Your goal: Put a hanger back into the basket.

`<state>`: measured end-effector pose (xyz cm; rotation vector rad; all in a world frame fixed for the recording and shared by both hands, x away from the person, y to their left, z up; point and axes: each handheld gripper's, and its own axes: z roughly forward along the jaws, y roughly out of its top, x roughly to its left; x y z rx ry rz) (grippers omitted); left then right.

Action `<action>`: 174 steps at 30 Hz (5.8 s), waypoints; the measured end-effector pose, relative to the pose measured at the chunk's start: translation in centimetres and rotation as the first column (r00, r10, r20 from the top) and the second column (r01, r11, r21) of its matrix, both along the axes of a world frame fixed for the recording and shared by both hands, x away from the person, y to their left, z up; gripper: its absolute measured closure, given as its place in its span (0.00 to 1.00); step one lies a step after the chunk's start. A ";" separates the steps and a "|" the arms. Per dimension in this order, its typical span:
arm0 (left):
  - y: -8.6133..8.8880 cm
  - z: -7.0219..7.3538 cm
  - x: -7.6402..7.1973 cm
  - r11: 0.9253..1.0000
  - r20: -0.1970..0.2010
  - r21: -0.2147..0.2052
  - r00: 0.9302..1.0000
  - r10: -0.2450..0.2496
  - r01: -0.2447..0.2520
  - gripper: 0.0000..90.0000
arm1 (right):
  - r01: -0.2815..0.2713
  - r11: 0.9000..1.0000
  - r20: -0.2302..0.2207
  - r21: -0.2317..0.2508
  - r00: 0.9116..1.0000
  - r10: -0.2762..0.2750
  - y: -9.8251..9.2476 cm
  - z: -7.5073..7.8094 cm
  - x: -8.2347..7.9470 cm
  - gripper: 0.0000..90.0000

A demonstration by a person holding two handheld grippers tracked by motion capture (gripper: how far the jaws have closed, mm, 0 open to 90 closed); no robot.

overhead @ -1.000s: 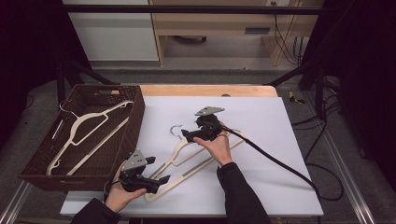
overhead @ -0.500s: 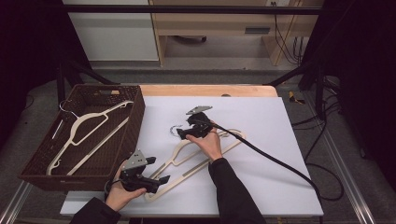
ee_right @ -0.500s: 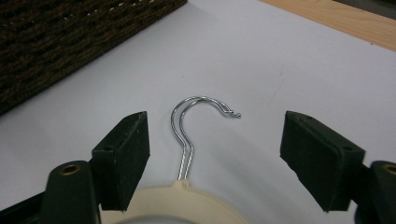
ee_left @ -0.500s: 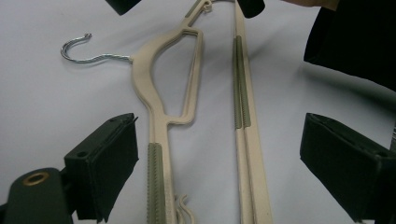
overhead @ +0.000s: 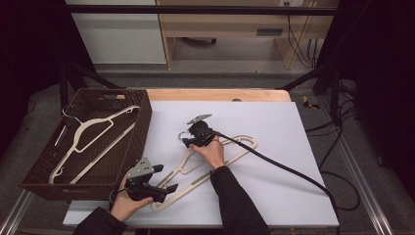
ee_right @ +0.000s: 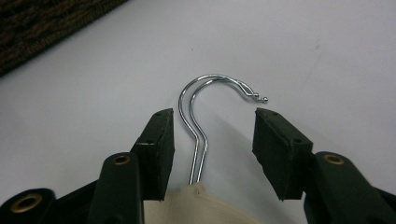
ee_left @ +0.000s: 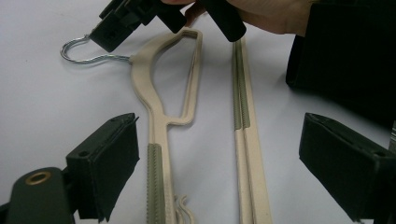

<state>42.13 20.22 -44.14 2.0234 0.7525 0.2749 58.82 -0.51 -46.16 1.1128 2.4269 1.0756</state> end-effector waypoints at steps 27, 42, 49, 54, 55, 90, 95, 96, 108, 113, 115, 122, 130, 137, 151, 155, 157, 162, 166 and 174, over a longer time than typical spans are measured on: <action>-0.1 -0.1 0.1 1.000 -0.008 0.009 1.000 0.006 -0.006 0.14 | 0.054 0.998 -0.095 -0.045 0.994 -0.058 1.0 -0.8 -0.3 0.97; 0.0 -0.1 0.1 1.000 -0.009 0.008 1.000 0.009 -0.009 0.14 | 0.078 0.997 -0.110 -0.012 0.991 -0.079 0.8 0.1 -0.4 0.99; -0.1 0.0 0.2 1.000 -0.014 0.000 1.000 0.011 -0.011 0.14 | 0.058 0.998 -0.066 -0.001 0.996 -0.058 0.5 1.0 -1.0 0.99; -0.4 0.4 0.2 1.000 -0.039 -0.023 0.999 0.002 -0.003 0.14 | 0.045 0.999 -0.035 0.008 0.998 -0.045 0.2 2.0 -1.6 0.99; -0.4 0.6 0.3 1.000 -0.030 -0.020 1.000 0.003 -0.003 0.14 | 0.043 0.999 -0.034 0.013 0.999 -0.042 0.2 2.2 -1.8 0.99; -4.5 0.8 7.5 0.995 -0.144 0.062 0.986 0.084 -0.076 0.41 | -0.020 0.998 0.057 0.065 0.998 0.016 -1.5 4.9 -4.1 0.99; -4.9 0.3 8.5 0.997 -0.181 0.051 0.981 0.068 -0.060 0.57 | -0.033 0.997 0.070 0.069 0.997 0.028 -1.7 5.1 -4.4 0.99; -4.9 0.3 8.7 0.997 -0.190 0.045 0.980 0.066 -0.059 0.59 | -0.031 0.997 0.071 0.071 0.997 0.026 -1.7 5.2 -4.5 0.99; -5.3 0.2 8.6 0.999 -0.248 -0.001 0.968 0.040 -0.042 0.84 | -0.053 0.994 0.088 0.096 0.995 0.045 -2.4 5.8 -5.4 0.99; -5.4 0.7 8.0 0.998 -0.256 -0.022 0.965 0.052 -0.059 0.87 | -0.068 0.992 0.101 0.108 0.993 0.057 -3.0 6.5 -6.0 0.99; -5.4 1.1 7.6 0.997 -0.259 -0.038 0.964 0.055 -0.067 0.89 | -0.077 0.990 0.109 0.119 0.992 0.065 -3.4 6.9 -6.5 0.98; -5.9 2.1 6.1 0.996 -0.252 -0.076 0.967 0.023 -0.044 0.93 | -0.114 0.981 0.153 0.157 0.984 0.090 -5.3 8.7 -8.6 0.93; -7.0 3.2 4.0 0.996 -0.214 -0.091 0.977 -0.021 0.001 0.96 | -0.153 0.974 0.179 0.168 0.976 0.122 -8.0 10.1 -11.4 0.74; -6.6 4.6 3.1 0.995 -0.186 -0.103 0.982 -0.038 0.019 0.96 | -0.145 0.973 0.229 0.178 0.968 0.102 -11.4 10.2 -13.5 0.54; -4.5 9.5 1.8 0.996 -0.083 -0.063 0.994 -0.067 0.062 0.96 | 0.001 0.959 0.291 0.283 0.953 -0.087 -20.3 8.6 -16.0 0.23; -3.5 11.1 1.8 0.997 -0.050 -0.058 0.997 -0.062 0.059 0.96 | 0.016 0.953 0.299 0.304 0.948 -0.112 -21.8 8.2 -16.5 0.17; -3.1 11.6 1.7 0.996 -0.042 -0.060 0.997 -0.065 0.063 0.96 | 0.029 0.955 0.308 0.296 0.943 -0.124 -22.3 8.1 -16.8 0.15; -1.9 13.1 1.7 0.996 -0.021 -0.068 0.998 -0.056 0.055 0.96 | 0.064 0.959 0.312 0.277 0.938 -0.153 -23.3 7.6 -17.1 0.11; -0.8 14.0 1.9 0.997 -0.006 -0.068 0.999 -0.044 0.044 0.96 | 0.084 0.960 0.315 0.266 0.934 -0.169 -24.0 7.3 -17.3 0.08; 1.4 15.7 2.7 0.999 0.027 -0.034 0.999 -0.031 0.032 0.96 | 0.110 0.961 0.323 0.256 0.927 -0.192 -24.8 7.2 -17.5 0.07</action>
